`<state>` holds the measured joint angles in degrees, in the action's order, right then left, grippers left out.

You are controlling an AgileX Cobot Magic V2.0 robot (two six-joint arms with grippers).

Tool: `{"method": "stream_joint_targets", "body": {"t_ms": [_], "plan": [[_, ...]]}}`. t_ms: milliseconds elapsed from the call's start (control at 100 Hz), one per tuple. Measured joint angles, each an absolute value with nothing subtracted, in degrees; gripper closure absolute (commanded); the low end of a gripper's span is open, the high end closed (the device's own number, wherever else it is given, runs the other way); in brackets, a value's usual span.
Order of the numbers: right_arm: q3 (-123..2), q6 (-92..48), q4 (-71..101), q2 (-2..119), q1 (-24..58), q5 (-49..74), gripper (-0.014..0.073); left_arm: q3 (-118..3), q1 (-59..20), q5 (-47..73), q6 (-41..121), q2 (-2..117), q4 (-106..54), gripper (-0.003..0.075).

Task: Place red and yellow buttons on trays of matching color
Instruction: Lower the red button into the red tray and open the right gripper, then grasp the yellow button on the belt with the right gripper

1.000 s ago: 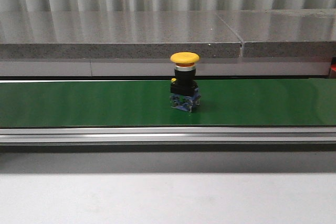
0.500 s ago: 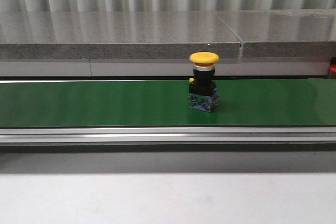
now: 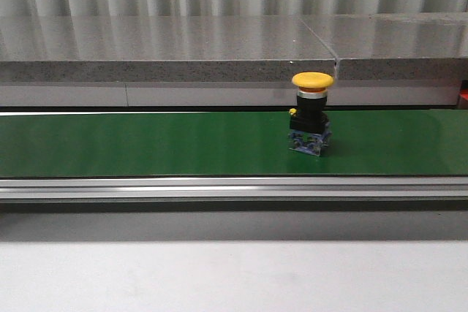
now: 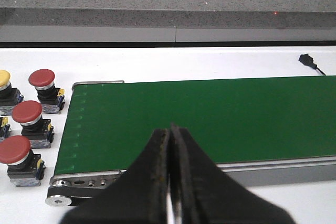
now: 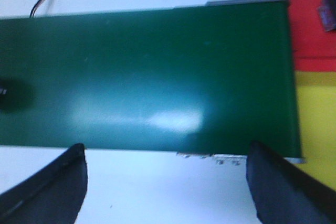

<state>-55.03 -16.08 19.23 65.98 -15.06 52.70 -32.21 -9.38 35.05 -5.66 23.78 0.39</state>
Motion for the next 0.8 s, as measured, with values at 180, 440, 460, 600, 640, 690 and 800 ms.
{"method": "stream_joint_targets", "body": {"t_ms": [180, 440, 460, 600, 640, 690, 800], "plan": [[-50.83, -19.84, 19.23, 65.49, -8.21, 53.52, -0.0022, -32.21, -9.38, 35.05, -5.66, 23.78, 0.39, 0.074], [-50.16, -22.44, 19.23, 67.91, 0.71, 52.61, -0.0022, -32.21, -9.38, 35.05, -5.66, 23.78, 0.39, 0.074], [-50.13, -22.44, 19.23, 68.41, 1.34, 52.22, -0.0022, -32.21, -9.38, 35.05, -5.66, 23.78, 0.39, 0.074], [-50.13, -22.56, 19.5, 72.17, 4.94, 48.46, -0.0022, -32.21, -9.38, 35.05, -5.66, 23.78, 0.39, 0.074], [-50.35, -22.56, 19.62, 73.21, 5.71, 47.39, -0.0022, -32.21, -9.38, 35.05, -5.66, 23.78, 0.39, 0.074], [-51.1, -22.56, 19.88, 74.68, 6.91, 46.43, -0.0022, -32.21, -9.38, 35.05, -5.66, 23.78, 0.39, 0.074], [-54.02, -22.59, 20.27, 78.13, 9.11, 45.09, -0.0022, -32.21, -9.38, 35.05, -5.66, 23.78, 0.39, 0.074]]}}
